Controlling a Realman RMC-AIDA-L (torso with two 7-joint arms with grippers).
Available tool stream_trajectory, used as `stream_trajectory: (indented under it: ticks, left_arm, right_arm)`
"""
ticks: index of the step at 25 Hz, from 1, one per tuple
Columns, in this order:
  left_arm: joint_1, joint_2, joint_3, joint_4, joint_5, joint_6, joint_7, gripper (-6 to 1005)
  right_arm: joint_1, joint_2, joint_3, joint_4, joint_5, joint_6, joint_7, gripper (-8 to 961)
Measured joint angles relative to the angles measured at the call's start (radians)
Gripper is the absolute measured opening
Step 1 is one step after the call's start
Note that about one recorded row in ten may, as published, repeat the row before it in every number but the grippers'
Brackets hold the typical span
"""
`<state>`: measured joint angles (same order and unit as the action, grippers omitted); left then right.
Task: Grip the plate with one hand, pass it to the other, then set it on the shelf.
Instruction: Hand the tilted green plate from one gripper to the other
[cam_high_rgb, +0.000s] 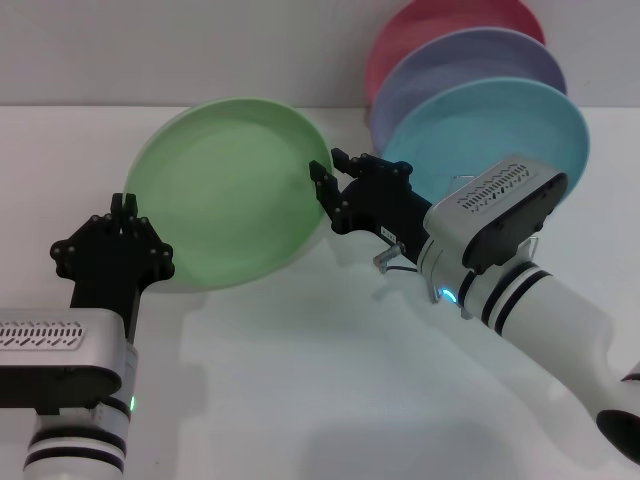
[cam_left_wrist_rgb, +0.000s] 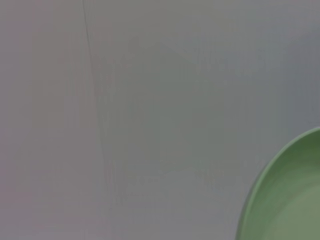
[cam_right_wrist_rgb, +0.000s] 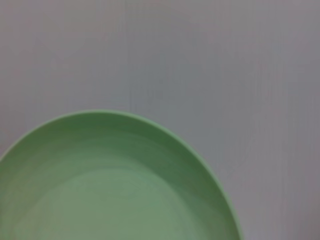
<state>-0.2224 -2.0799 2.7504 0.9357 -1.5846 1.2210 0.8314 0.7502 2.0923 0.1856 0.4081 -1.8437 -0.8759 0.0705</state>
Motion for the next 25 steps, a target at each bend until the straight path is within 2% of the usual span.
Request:
stream_trajectory:
  ticks: [25]
  left_arm:
    - [-0.002, 0.0, 0.003, 0.002, 0.001, 0.0, 0.0, 115]
  right_arm:
    - [0.003, 0.0, 0.0, -0.003, 0.0, 0.003, 0.0, 213]
